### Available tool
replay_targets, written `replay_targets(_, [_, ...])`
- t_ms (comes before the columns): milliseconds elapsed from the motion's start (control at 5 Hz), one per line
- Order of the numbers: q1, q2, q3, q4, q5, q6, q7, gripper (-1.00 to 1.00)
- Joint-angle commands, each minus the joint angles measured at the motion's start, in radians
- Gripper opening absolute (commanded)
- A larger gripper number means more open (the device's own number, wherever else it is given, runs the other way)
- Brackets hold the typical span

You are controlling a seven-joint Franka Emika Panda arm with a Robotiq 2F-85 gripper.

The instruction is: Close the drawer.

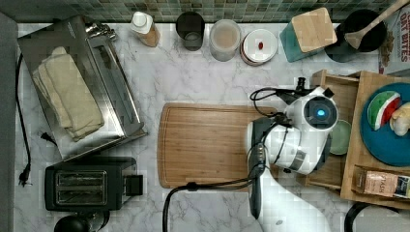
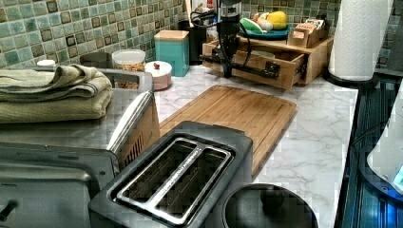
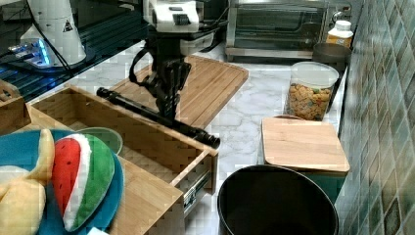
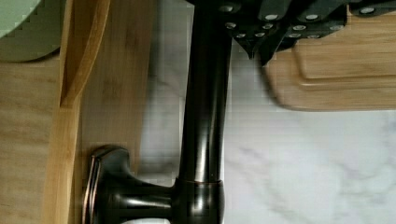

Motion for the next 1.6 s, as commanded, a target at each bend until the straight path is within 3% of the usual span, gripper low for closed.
replay_targets(200, [-0.175,0.111,-0.188,0.243,-0.026,0.007,-0.063,-1.00])
replay_targets(400, [-0.123,0.098,-0.267,0.265,-0.078,-0.065,0.034,-1.00])
replay_targets(1600, [-0.091,0.103,-0.302,0.265,-0.056,-0.063,0.020,-1.00])
